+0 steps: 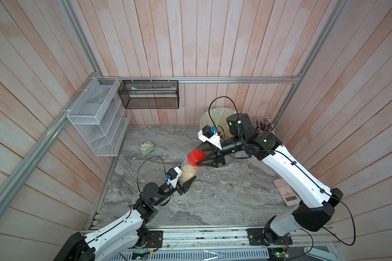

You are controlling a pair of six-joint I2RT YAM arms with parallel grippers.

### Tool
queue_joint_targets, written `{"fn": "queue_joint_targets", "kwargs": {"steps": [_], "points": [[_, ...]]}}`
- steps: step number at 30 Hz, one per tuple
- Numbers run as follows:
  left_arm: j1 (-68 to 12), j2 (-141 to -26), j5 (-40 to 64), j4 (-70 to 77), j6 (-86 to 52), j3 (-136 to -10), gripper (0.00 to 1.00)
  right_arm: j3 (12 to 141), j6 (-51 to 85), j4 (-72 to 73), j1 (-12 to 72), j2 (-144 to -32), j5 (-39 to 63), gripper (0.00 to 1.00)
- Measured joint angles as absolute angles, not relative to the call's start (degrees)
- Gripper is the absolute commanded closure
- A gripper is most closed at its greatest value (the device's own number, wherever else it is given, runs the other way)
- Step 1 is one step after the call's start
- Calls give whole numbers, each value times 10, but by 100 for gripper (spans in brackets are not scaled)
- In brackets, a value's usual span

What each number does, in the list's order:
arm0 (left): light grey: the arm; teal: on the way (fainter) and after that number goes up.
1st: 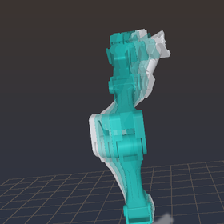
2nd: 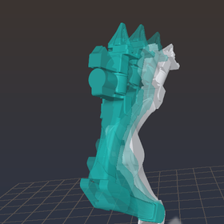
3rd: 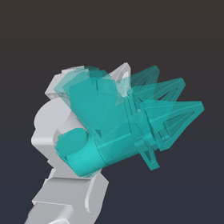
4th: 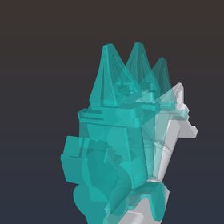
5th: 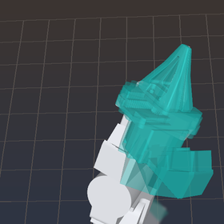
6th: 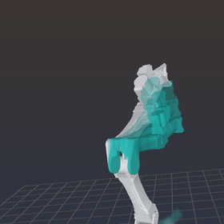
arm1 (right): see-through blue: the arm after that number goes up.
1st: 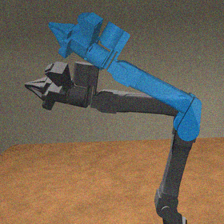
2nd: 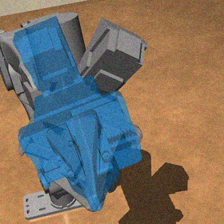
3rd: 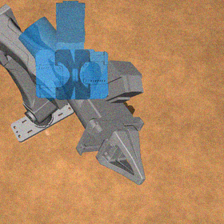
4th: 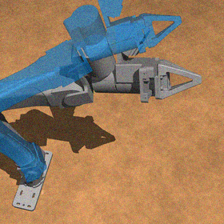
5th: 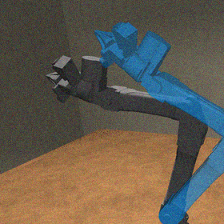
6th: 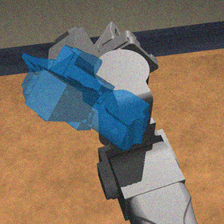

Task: Empty expired oatmeal from jars
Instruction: Open the lid of the jar, then place the lid at the center of the board.

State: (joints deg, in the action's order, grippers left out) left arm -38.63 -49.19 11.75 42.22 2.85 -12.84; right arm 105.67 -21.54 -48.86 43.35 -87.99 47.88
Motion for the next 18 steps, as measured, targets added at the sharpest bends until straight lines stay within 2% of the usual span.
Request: {"fn": "queue_joint_targets", "kwargs": {"steps": [10, 18], "points": [[-379, -453, 84, 377, 21, -122, 100, 1062, -221, -499, 434, -885, 472, 76], [-378, -342, -51, 327, -38, -102, 100, 963, -194, -437, 432, -879, 461, 76]]}}
